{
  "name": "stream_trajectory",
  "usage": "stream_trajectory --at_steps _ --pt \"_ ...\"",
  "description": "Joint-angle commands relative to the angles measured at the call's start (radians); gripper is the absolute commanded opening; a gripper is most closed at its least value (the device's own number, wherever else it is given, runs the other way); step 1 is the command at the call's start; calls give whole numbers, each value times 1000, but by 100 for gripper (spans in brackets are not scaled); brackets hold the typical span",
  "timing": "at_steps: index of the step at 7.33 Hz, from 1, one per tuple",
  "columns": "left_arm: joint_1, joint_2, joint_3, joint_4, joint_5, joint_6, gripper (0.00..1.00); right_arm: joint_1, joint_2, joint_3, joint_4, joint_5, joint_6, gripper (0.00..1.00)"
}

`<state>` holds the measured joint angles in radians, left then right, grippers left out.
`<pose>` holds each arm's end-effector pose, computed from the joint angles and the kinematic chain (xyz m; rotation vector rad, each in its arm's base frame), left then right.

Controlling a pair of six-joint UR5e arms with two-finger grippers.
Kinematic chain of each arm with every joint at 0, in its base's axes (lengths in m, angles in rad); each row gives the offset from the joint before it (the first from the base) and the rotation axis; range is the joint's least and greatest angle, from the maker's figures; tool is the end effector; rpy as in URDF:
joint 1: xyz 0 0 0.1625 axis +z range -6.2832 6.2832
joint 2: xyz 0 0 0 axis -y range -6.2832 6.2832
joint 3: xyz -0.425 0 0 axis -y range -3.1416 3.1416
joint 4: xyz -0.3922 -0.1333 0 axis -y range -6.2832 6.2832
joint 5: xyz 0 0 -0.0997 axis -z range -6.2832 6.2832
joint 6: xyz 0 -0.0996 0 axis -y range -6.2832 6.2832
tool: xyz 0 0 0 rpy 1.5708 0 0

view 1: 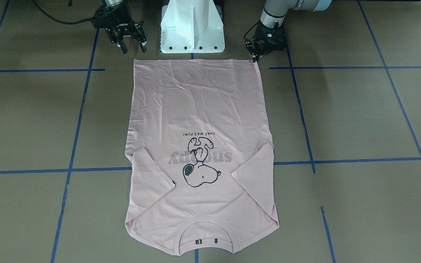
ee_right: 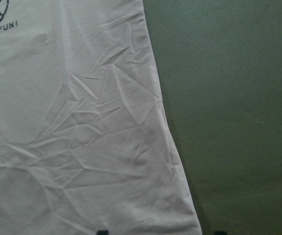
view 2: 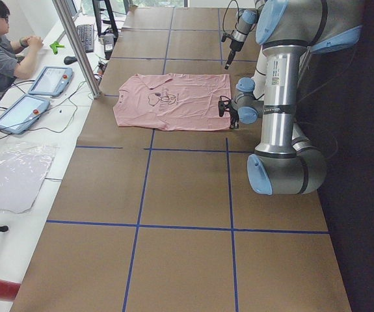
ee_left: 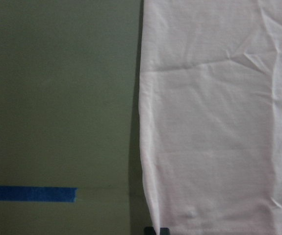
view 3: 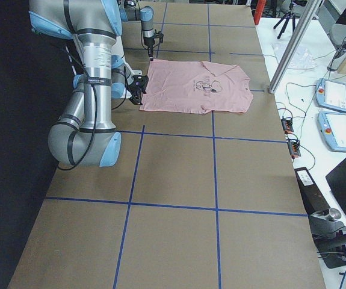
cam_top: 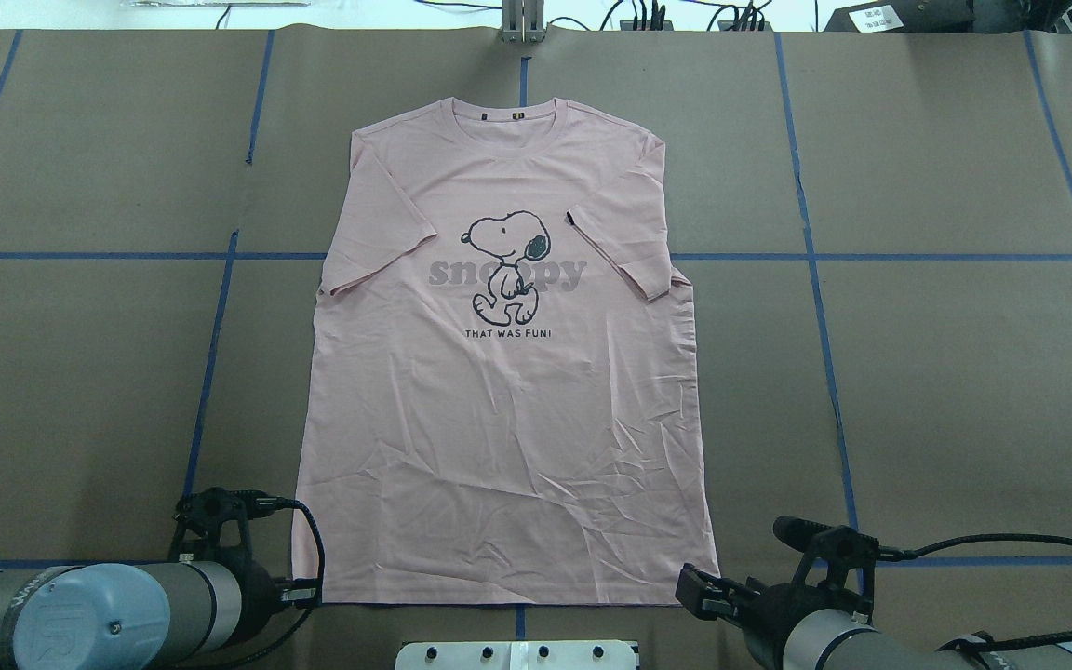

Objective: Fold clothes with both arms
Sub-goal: 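Grasp the hem corners with both grippers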

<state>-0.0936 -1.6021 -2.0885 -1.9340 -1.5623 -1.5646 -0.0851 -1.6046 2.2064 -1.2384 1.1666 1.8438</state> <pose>0.4730 -0.1791 0.3647 0.0534 0.9110 -0.0851 -0.4549 -0.1343 0.3395 0.2051 -0.9773 0.3608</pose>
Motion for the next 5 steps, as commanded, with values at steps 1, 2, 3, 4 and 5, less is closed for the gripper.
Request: stream_trajectory --at_steps 1,2,3,4,5 --pt "2 -1 -8 -3 -1 -20 0 -15 11 -56 -1 -36 15 75" --pt "3 -2 -8 -3 -1 -22 0 -15 12 -77 -1 -36 15 75" --pt "2 -2 -8 -3 -1 -20 0 -16 12 -80 -1 -36 15 73" --pt "2 -2 -8 -3 -1 -20 0 -21 15 -86 -3 -36 14 66" --pt "3 -2 -8 -3 -1 -22 0 -21 28 -103 -3 -35 14 66"
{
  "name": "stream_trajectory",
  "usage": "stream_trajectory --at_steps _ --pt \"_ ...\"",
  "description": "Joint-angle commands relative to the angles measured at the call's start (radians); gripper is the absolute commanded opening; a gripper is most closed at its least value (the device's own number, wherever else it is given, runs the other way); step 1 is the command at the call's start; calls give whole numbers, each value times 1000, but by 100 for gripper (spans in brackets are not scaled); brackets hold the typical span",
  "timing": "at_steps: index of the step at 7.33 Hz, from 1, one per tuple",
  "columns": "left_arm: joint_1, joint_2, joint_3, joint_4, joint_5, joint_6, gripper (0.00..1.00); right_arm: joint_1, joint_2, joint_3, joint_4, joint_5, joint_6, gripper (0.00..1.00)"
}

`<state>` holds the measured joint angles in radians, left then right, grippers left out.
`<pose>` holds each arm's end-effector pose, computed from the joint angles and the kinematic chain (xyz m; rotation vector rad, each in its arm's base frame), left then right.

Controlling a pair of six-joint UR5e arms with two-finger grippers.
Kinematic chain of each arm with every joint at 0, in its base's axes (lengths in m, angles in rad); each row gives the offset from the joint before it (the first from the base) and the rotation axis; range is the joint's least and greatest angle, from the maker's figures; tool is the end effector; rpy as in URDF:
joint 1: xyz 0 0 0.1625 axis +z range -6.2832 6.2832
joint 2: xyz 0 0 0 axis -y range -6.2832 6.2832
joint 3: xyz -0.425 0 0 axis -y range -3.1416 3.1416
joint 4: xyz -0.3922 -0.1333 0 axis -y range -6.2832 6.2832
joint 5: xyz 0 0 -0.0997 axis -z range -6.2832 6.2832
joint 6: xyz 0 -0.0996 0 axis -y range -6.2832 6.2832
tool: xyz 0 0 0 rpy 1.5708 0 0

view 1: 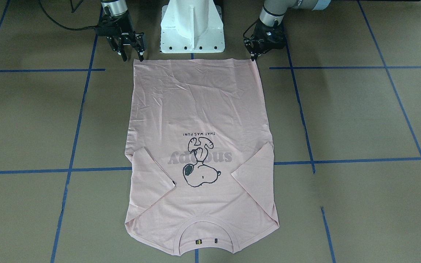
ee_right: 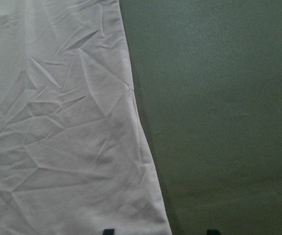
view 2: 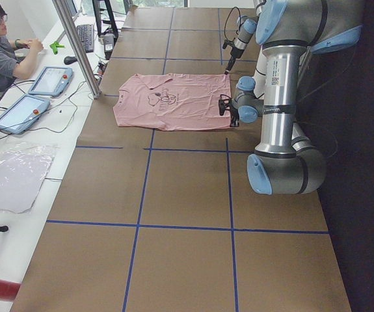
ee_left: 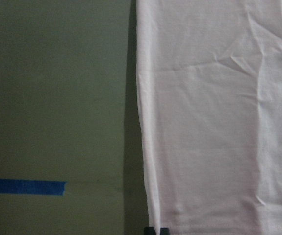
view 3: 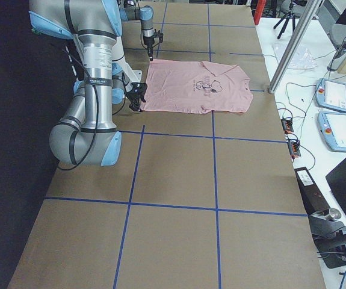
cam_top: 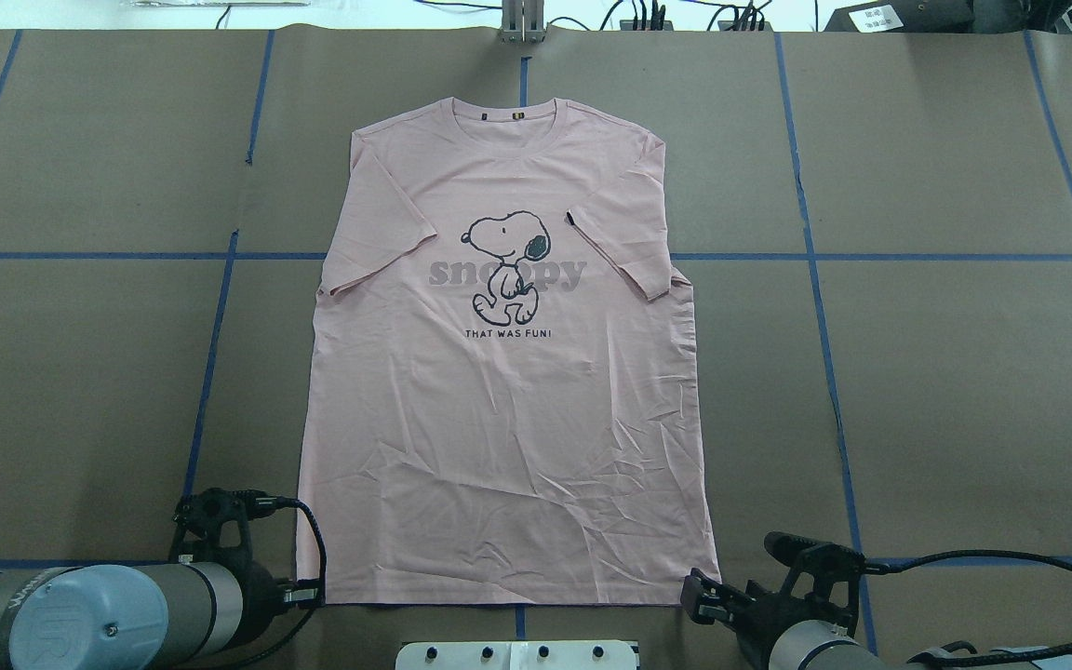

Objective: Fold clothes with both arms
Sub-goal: 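Grasp the hem corners with both grippers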

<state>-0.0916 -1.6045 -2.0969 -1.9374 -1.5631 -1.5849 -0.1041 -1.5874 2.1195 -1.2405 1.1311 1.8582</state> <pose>0.4719 -0.1780 0.3591 0.0430 0.9259 -0.1016 -0.4800 -0.1265 0.3714 0.2401 -0.9159 0.3590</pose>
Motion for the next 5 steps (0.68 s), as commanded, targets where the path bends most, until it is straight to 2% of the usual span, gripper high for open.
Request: stream_trajectory --at_steps 1,5 --pt "0 0 0 0 0 0 0 -2 18 -18 -1 1 -2 66" --pt "0 0 0 -5 0 0 0 -5 20 -23 -1 1 -2 59"
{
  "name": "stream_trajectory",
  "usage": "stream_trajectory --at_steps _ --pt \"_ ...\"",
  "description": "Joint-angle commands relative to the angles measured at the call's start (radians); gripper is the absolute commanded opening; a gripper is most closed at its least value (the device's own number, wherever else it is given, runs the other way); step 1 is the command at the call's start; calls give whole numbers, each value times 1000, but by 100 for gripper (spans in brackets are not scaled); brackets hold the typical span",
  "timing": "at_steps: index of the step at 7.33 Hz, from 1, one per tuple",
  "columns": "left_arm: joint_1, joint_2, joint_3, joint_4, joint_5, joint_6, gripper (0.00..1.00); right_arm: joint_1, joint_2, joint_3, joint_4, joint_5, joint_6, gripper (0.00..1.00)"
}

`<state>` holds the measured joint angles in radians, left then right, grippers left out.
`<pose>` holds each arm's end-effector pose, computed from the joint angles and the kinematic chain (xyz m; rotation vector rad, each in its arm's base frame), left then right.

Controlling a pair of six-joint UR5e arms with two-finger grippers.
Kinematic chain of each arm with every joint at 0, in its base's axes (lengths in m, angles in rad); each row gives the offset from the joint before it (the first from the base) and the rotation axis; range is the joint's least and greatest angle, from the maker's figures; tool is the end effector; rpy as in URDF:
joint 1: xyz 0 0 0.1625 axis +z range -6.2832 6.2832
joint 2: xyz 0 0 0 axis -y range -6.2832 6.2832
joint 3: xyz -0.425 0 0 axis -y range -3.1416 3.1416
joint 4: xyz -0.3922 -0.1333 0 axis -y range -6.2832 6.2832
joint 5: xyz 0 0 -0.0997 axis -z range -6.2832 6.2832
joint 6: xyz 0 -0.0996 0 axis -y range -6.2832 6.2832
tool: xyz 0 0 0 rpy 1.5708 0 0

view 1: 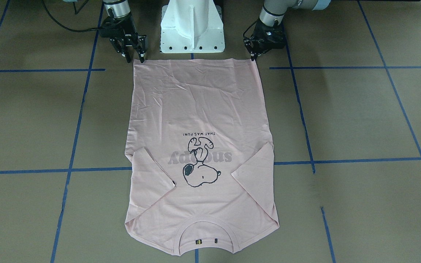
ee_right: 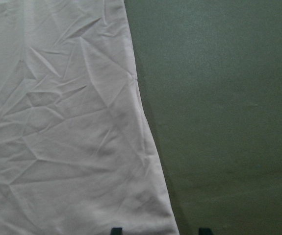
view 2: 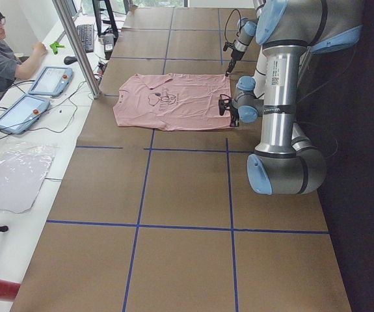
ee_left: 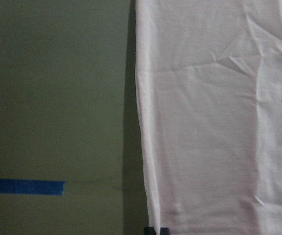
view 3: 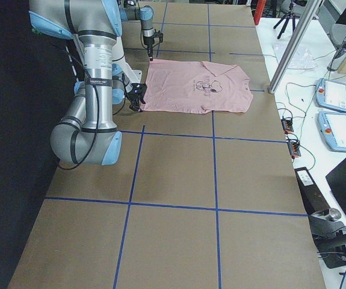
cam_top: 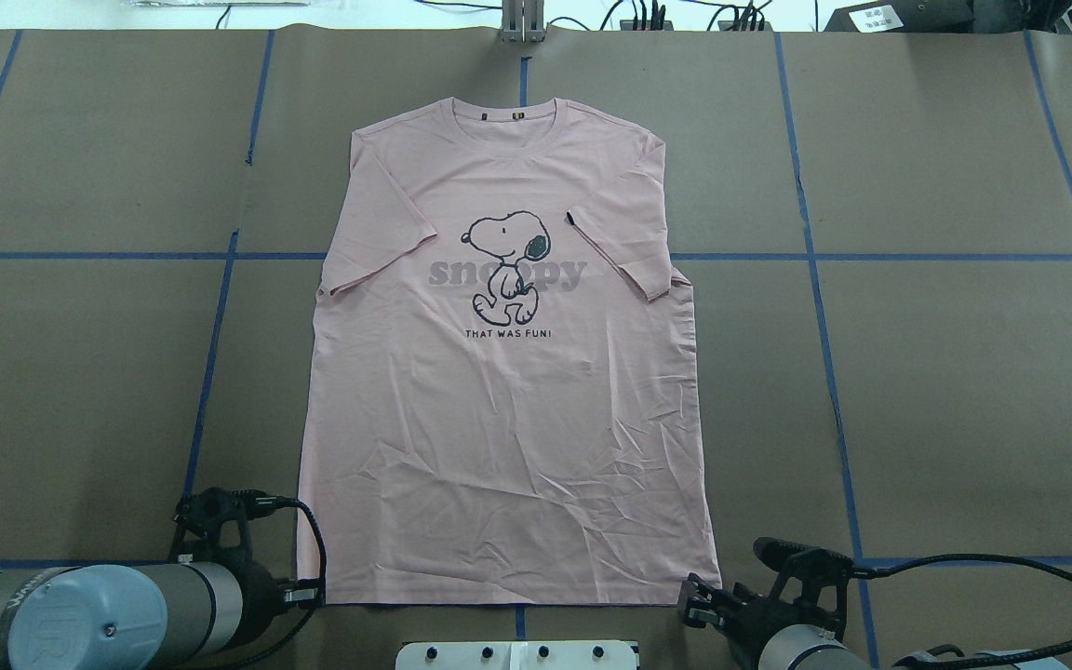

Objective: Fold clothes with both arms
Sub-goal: 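Grasp the hem corners with both grippers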

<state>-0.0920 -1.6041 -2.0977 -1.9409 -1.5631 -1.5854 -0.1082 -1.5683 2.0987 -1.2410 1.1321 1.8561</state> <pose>0.4715 -0.1781 0.3584 0.0431 0.9298 -0.1024 -0.4890 -0.1235 0.3723 0.2388 -0.9138 0.3524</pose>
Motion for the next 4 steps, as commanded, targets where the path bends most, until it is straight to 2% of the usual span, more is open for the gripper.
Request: stream_trajectory --at_steps 1,3,4 --pt "0 1 1 -1 0 1 0 -1 1 -2 0 0 -2 56" --pt "0 1 1 -1 0 1 0 -1 -1 -3 -2 0 -5 56" --pt "0 1 1 -1 0 1 0 -1 1 -5 -2 0 -3 50"
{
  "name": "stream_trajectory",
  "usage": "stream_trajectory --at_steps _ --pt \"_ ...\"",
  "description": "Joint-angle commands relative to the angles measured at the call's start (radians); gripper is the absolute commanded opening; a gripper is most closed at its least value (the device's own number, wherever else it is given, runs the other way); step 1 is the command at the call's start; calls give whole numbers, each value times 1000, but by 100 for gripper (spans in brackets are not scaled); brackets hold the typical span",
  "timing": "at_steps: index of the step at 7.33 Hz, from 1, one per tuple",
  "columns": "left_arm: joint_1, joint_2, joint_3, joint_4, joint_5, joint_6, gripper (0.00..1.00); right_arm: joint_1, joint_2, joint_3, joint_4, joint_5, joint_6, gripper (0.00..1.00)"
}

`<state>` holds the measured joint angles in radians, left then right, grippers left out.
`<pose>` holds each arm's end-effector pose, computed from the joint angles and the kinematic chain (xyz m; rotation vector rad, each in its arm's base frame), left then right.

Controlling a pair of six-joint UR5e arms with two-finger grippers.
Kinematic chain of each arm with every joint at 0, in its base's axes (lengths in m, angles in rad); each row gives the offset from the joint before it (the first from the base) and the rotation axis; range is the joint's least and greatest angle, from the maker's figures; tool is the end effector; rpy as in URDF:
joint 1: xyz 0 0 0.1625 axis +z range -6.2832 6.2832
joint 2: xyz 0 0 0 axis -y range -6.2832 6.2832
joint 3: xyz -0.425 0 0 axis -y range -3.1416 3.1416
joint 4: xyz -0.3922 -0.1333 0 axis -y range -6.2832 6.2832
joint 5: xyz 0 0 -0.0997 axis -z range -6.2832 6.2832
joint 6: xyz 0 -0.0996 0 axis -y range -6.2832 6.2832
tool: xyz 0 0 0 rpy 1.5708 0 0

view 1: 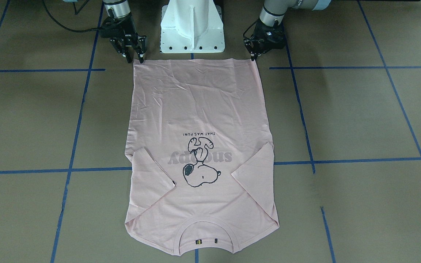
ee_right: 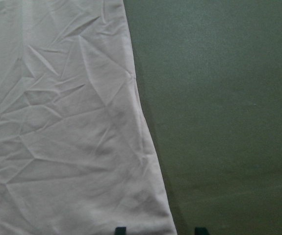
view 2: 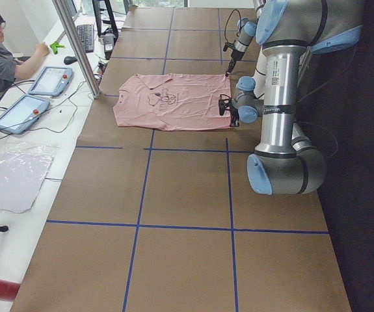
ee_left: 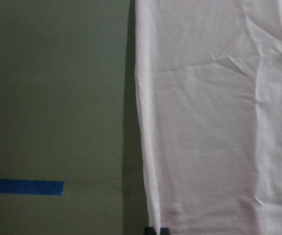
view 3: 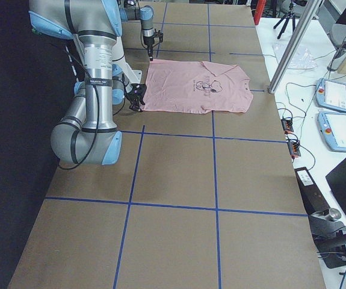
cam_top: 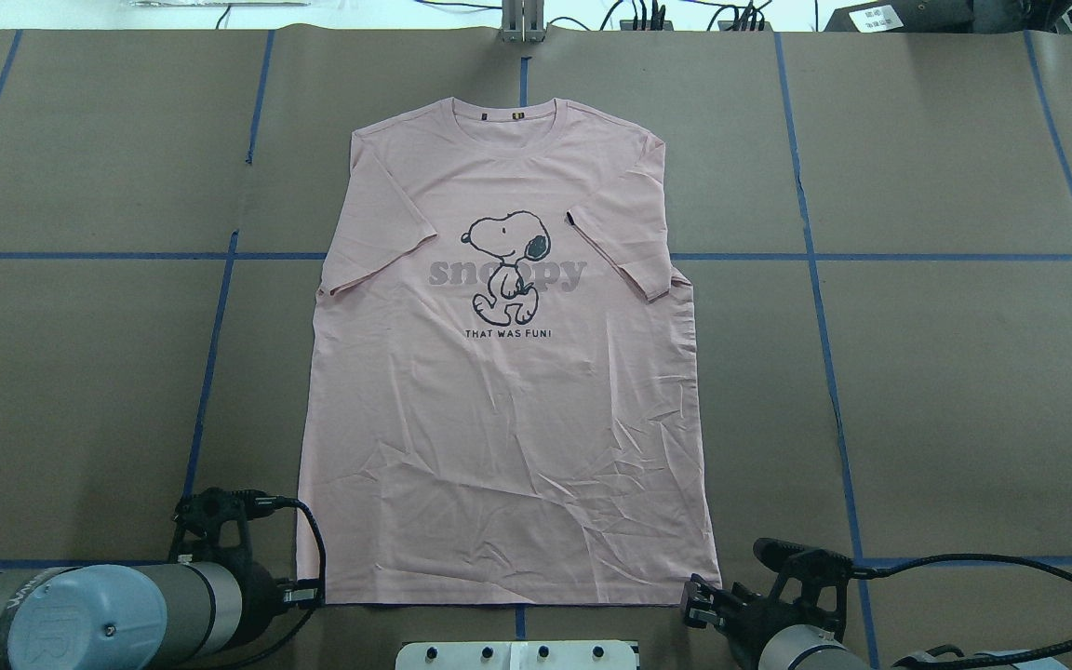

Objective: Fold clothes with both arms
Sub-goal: 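Grasp the hem corners with both grippers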

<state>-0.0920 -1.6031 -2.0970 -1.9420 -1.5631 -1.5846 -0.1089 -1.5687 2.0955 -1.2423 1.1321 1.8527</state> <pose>0.4714 -0.1781 0.3591 0.0435 0.9292 -0.1016 -0.4897 -0.1231 0.3742 0.2412 -0.9086 0.3476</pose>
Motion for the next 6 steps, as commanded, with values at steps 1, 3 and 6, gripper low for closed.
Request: stream_trajectory --at_steps 1,3,6 --pt "0 0 -1 0 0 0 0 0 1 -3 0 0 0 42" --pt "-2 2 -17 0 0 0 0 0 -1 -6 0 -2 -1 41" --pt "-2 2 -18 0 -2 0 0 0 7 -8 0 -2 0 17"
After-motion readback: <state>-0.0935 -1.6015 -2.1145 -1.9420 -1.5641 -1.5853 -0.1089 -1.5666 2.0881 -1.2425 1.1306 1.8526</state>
